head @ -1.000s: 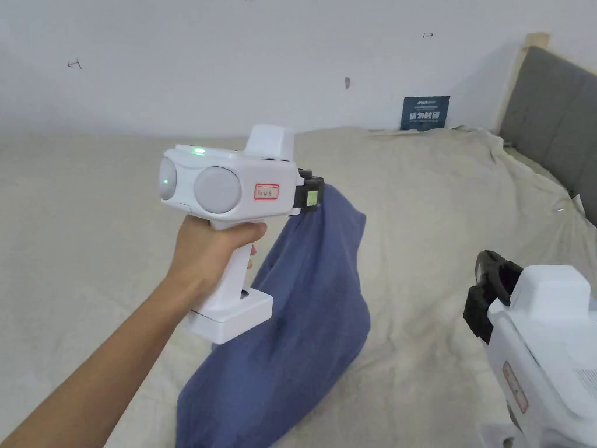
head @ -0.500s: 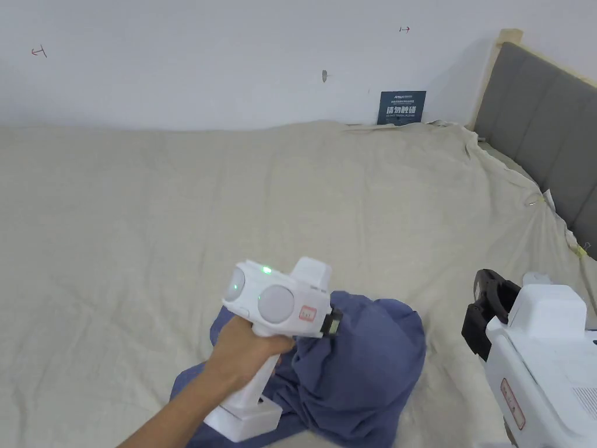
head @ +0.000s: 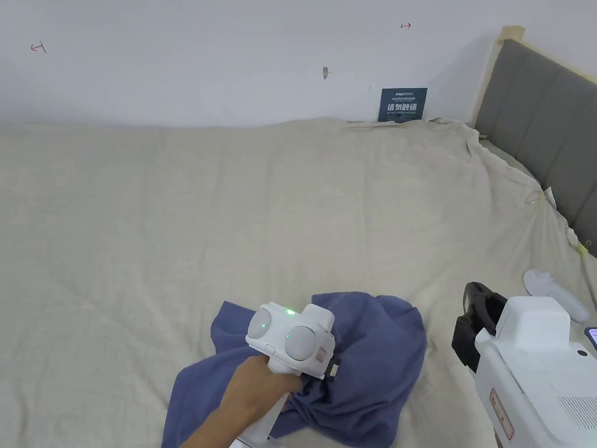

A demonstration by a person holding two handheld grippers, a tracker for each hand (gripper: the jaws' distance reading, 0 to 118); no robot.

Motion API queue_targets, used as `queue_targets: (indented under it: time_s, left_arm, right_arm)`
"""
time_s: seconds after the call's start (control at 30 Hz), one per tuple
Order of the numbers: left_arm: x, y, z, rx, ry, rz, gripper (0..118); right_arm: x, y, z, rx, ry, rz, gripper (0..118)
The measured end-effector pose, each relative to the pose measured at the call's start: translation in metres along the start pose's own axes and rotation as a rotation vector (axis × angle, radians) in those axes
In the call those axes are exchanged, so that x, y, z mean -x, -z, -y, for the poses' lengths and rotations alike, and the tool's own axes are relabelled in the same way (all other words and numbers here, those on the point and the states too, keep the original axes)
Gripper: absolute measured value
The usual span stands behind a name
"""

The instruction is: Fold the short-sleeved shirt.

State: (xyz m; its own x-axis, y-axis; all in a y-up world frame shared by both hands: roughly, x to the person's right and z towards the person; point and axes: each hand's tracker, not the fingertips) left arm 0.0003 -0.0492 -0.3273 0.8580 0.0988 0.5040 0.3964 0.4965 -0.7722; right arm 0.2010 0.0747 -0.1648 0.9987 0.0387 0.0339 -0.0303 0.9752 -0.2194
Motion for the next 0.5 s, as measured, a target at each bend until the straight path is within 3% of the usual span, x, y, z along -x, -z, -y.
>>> queue_targets:
  time_s: [0.07,0.13,0.17,0.2,0.5]
  left_arm:
    - [0.000,-0.013,-0.002,-0.046,0.007,-0.015,35]
    - [0.001,-0.029,-0.003,-0.103,-0.025,-0.042,84]
    - [0.002,-0.038,-0.003,-0.130,-0.032,-0.047,103]
    - [0.003,-0.050,-0.003,-0.170,-0.040,-0.049,115]
    - [0.022,-0.177,0.026,-0.620,-0.131,-0.196,115]
  right_arm:
    - [0.001,-0.001,-0.002,-0.001,-0.002,-0.003,1]
    - [0.003,-0.002,-0.005,-0.007,-0.003,-0.006,1]
    - [0.003,-0.003,-0.006,-0.009,-0.004,-0.007,1]
    - [0.004,-0.003,-0.008,-0.013,-0.004,-0.008,1]
    - [0.012,-0.009,-0.024,-0.061,-0.006,-0.015,1]
